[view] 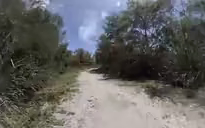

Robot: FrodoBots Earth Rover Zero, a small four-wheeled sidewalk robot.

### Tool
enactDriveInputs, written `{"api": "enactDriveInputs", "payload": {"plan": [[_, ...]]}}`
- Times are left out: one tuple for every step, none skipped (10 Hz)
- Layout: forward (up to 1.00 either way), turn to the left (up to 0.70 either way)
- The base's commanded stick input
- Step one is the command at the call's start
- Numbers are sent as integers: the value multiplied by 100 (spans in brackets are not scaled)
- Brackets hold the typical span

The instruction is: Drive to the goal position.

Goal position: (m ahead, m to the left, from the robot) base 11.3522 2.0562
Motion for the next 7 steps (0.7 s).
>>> {"api": "enactDriveInputs", "payload": {"plan": [[70,0],[70,0],[70,0],[70,0],[70,0],[70,0],[70,0]]}}
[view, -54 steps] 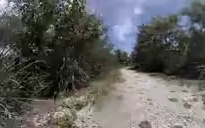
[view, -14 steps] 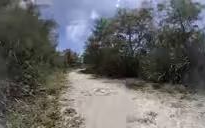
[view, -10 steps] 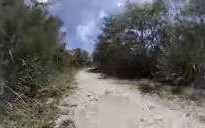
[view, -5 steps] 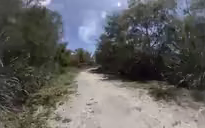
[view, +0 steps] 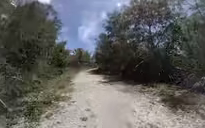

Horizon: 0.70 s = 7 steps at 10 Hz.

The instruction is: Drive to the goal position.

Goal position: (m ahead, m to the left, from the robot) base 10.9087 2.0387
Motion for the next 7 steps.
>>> {"api": "enactDriveInputs", "payload": {"plan": [[70,0],[70,0],[70,0],[70,0],[70,0],[70,0],[70,0]]}}
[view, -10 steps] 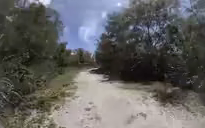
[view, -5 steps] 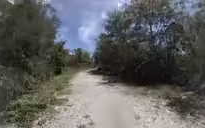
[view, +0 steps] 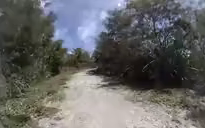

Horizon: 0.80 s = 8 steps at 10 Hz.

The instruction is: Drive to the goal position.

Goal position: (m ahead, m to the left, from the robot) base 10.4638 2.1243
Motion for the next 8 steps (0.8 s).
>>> {"api": "enactDriveInputs", "payload": {"plan": [[70,0],[70,0],[70,0],[70,0],[70,0],[70,0],[70,0],[70,0]]}}
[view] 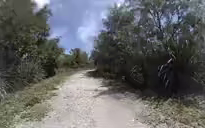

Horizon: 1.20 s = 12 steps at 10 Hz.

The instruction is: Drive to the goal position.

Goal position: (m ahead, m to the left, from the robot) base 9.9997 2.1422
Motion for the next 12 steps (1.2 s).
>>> {"api": "enactDriveInputs", "payload": {"plan": [[70,0],[70,0],[70,0],[70,0],[70,0],[70,16],[70,33],[70,27],[70,5],[70,14],[70,33],[70,35]]}}
